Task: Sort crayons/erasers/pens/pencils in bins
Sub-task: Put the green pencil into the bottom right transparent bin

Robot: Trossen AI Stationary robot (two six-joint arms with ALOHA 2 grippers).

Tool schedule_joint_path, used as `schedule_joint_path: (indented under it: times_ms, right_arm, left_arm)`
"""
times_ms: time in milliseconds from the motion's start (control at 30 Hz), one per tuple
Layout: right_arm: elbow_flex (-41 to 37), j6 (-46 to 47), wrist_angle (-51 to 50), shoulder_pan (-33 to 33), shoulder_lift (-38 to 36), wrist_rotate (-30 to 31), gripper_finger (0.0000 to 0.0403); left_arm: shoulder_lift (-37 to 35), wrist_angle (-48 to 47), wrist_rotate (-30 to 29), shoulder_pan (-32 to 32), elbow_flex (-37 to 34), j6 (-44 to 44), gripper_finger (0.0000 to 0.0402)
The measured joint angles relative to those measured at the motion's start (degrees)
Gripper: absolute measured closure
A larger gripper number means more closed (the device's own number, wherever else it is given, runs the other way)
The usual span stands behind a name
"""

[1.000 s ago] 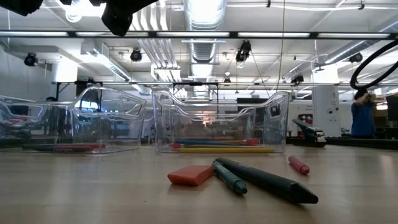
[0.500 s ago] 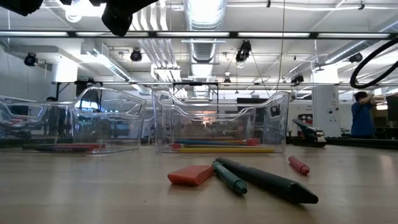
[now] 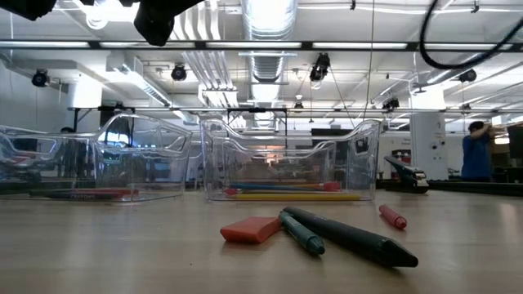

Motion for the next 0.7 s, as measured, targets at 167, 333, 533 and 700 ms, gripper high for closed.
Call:
schedule_joint_path:
  times_ms: [167, 333, 533, 700]
  right_arm:
    - [0.1, -17.9, 4.3, -6.0, -2.5, 6.8, 0.0384]
    - [0.1, -33.9, 8.2, -14.7, -5.6, 8.0, 0.0384]
    - [1.7, -48.9, 9.2, -27.0, -9.9, 7.6, 0.0384]
    - [6.5, -59.1, 9.0, -37.2, -11.3, 4.1, 0.0384]
  left_arm:
    - [0.0, 0.0, 0.0, 0.0, 0.0, 0.1, 0.0229]
    - [0.0, -0.7, -0.1, 0.0, -0.1, -0.9, 0.0229]
    - [0.0, -2.5, -0.2, 0.3, -0.2, -5.7, 0.0229]
    - [0.0, -2.4, -0.2, 0.3, 0.3, -5.5, 0.0229]
